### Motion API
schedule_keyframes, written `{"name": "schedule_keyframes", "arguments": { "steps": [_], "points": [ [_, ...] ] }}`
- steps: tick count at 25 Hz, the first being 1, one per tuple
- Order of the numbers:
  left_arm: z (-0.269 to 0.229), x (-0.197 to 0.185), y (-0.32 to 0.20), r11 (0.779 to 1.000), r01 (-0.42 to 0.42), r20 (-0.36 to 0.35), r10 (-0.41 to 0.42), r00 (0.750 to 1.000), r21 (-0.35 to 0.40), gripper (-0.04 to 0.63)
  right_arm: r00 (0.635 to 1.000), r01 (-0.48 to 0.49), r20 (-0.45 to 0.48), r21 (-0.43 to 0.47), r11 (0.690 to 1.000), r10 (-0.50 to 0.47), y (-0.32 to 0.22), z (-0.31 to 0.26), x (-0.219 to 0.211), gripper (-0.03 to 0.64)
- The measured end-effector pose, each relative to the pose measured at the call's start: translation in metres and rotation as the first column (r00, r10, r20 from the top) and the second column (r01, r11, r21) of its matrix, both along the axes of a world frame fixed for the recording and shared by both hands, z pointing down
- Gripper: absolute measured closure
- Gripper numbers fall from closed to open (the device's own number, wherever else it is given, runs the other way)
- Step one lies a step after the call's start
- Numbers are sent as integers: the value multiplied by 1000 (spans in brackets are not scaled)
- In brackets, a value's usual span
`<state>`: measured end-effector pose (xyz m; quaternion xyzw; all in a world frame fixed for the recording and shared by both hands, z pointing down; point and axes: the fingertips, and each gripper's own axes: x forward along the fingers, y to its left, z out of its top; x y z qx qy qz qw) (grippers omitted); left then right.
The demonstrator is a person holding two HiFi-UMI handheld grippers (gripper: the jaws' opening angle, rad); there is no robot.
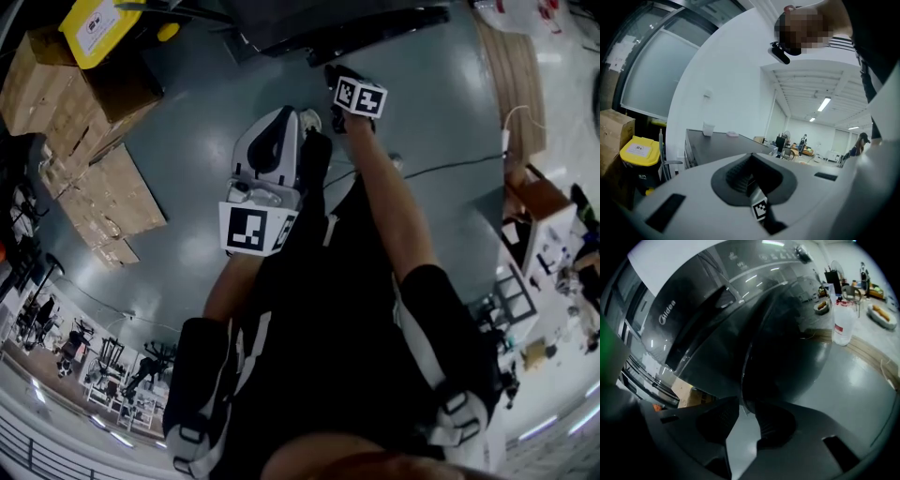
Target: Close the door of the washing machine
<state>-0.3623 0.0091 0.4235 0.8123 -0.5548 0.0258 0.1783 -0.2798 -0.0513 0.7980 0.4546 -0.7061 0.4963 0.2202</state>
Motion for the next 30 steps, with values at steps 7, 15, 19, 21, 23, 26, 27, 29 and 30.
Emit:
{"name": "schedule_keyframes", "arguments": {
  "steps": [7,15,19,21,23,26,27,29,30],
  "points": [
    [-37,2,-8,997,-39,-43,41,998,60,589,997,26,-72,132,991,-17,8,-85,33,514],
    [-61,12,-14,990,-105,-29,108,994,92,589,995,32,-97,417,908,9,-11,-249,68,528],
    [-73,18,-16,988,-115,5,115,993,107,589,996,36,-85,515,856,10,-17,-322,79,546],
    [-82,24,-20,989,-87,-6,89,996,119,589,998,22,-67,554,832,18,-18,-352,88,555],
    [-96,31,-26,989,-46,-31,51,998,138,589,999,8,-48,590,807,25,-20,-378,98,563],
    [-109,37,-28,987,-14,-22,18,1000,159,590,999,18,-46,634,773,15,-19,-412,106,587],
    [-112,39,-28,987,-5,-15,7,1000,162,590,999,27,-48,648,761,6,-18,-422,106,592],
    [-122,41,-30,986,23,-13,-21,1000,166,589,999,48,-49,676,736,-20,-19,-443,107,594],
    [-128,43,-32,985,39,-15,-37,999,169,589,998,56,-50,689,722,-30,-19,-454,108,595]
  ]
}}
